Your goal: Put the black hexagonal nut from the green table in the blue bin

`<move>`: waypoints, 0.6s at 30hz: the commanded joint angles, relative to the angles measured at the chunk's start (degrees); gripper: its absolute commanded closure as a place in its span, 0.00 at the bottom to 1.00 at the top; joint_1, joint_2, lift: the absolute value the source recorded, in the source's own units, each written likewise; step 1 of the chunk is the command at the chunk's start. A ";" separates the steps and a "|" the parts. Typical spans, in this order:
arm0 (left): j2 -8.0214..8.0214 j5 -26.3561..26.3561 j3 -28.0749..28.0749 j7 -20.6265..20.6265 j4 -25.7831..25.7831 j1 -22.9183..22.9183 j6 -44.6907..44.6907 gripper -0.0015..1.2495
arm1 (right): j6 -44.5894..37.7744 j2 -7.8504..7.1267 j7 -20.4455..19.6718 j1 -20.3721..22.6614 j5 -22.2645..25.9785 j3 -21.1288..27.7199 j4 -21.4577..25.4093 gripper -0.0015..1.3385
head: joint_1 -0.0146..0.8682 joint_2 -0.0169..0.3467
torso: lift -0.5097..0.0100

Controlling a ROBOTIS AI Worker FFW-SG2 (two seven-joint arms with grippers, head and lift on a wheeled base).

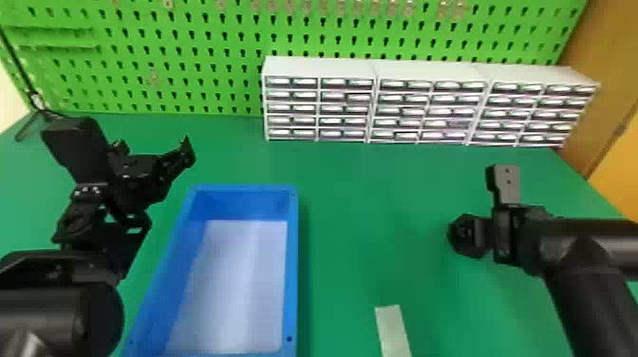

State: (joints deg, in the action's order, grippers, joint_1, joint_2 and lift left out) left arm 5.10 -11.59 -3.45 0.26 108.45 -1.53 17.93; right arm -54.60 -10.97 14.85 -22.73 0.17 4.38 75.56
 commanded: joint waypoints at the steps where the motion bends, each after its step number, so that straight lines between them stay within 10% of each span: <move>1: 0.00 -0.02 0.02 0.00 0.00 0.04 0.00 0.10 | 0.55 0.16 0.00 0.85 -1.49 0.01 1.96 0.76 | 0.80 0.07 | 0.79; 18: 0.00 -0.10 0.11 0.00 0.00 0.21 0.00 0.10 | 9.78 3.50 -0.09 6.56 -6.76 6.51 10.58 0.76 | 0.80 0.07 | 0.79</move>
State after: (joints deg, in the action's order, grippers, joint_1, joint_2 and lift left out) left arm 5.10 -11.69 -3.27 0.26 108.46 -1.32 17.93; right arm -47.95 -7.65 14.82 -17.12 -6.82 10.30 84.61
